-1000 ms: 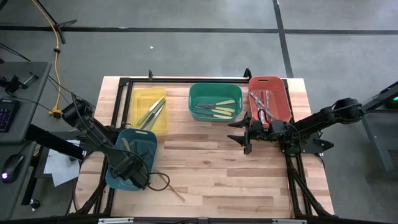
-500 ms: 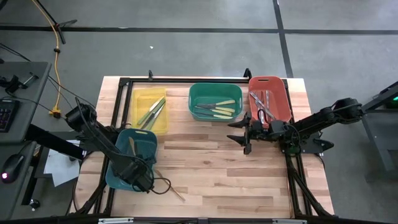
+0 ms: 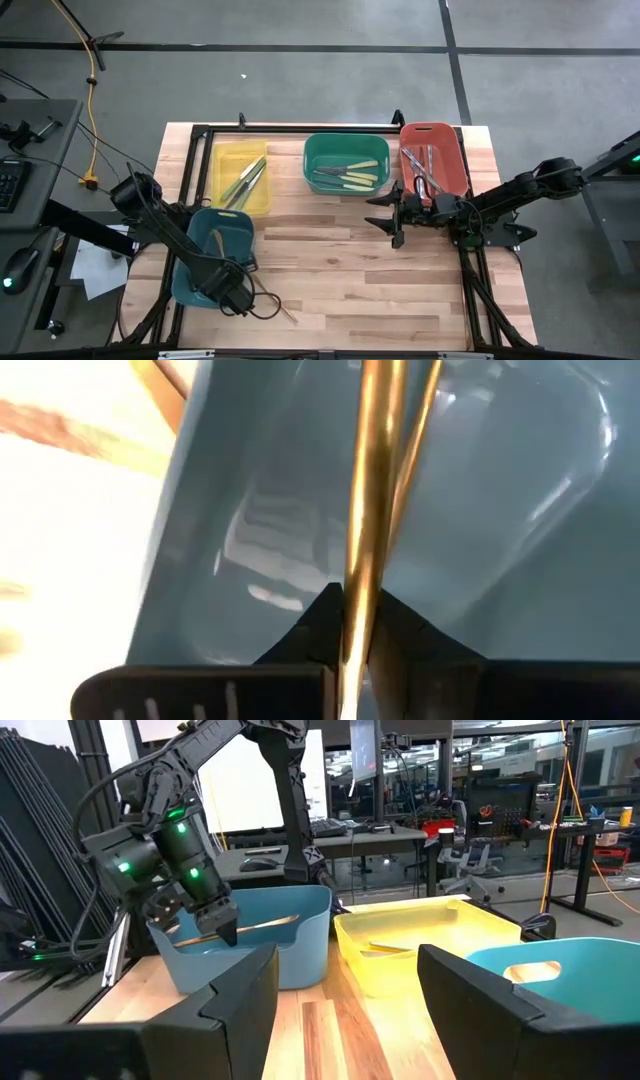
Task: Sort silverware by color (type)
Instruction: Put the gold knife into the blue bin
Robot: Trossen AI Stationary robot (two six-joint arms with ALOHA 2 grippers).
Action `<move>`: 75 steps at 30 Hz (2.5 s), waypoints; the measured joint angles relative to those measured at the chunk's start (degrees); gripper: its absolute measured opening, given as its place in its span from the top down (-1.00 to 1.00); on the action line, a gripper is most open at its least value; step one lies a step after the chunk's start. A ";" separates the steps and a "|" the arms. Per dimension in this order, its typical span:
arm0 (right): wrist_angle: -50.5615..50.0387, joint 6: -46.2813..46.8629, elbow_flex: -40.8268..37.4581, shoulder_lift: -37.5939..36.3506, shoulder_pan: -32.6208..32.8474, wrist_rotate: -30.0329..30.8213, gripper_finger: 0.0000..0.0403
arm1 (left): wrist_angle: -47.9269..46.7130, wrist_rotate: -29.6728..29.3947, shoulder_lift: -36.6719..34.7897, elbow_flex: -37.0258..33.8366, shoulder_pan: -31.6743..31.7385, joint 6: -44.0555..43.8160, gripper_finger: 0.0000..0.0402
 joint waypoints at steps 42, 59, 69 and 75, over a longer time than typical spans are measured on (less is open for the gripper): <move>-0.03 -0.37 0.00 0.01 -0.02 0.02 -0.11 | -2.07 2.81 -0.69 -5.66 0.11 -11.40 0.23; 0.05 -1.47 0.00 0.02 -0.03 0.59 -0.11 | -12.75 -11.27 -8.40 13.05 10.80 -21.48 0.36; -0.14 -1.19 0.00 0.02 -0.02 0.61 -0.11 | 16.37 -12.91 -11.88 15.93 13.20 -28.49 0.37; -0.51 -0.13 0.00 0.02 -0.02 0.61 -0.11 | 21.52 -9.74 -9.62 15.93 13.09 -35.13 0.37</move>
